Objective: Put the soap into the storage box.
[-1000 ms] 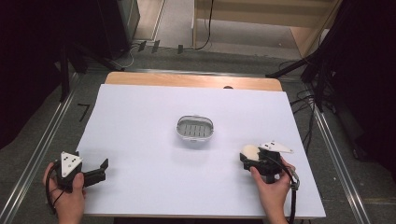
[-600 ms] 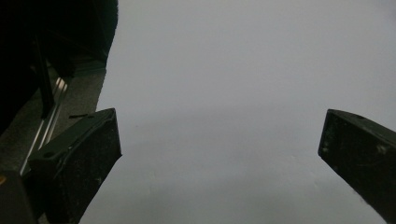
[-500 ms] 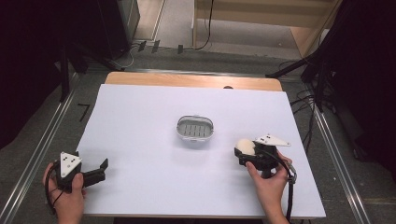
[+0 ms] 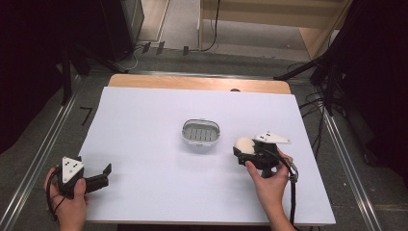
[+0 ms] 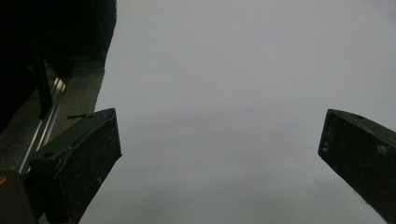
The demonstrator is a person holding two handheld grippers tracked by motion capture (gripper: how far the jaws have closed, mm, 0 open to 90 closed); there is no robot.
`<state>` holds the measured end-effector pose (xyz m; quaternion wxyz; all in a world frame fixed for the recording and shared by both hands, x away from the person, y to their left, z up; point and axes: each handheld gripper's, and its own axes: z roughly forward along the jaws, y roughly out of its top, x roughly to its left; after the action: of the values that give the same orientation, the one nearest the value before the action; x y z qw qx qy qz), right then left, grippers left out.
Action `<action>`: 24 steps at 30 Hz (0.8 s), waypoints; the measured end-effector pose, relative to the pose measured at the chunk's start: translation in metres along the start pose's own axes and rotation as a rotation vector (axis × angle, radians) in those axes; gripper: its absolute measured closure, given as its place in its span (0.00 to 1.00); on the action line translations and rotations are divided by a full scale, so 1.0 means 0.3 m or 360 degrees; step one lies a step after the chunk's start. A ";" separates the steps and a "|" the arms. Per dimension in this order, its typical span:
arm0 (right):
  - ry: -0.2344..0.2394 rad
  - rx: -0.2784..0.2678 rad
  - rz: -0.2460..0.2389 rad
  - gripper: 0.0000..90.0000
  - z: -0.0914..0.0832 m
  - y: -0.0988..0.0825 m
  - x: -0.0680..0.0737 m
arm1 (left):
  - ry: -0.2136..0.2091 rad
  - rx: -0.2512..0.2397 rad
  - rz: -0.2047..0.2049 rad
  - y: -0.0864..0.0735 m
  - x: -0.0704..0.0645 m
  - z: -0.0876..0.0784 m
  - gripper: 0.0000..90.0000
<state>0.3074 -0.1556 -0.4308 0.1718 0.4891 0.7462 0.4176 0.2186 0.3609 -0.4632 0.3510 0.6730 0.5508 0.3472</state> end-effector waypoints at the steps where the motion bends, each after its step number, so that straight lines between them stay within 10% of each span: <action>1: 0.0010 0.0005 0.0006 0.28 0.006 0.005 0.005 | -0.0003 -0.0001 0.0000 0.000 0.000 0.000 0.00; 24: 0.0088 -0.0013 -0.0024 0.28 0.053 0.074 0.067 | -0.0017 0.0009 0.0016 0.001 0.000 0.001 0.00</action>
<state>0.3218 -0.1270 -0.4197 0.1561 0.4711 0.7527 0.4326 0.2189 0.3607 -0.4631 0.3501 0.6786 0.5465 0.3439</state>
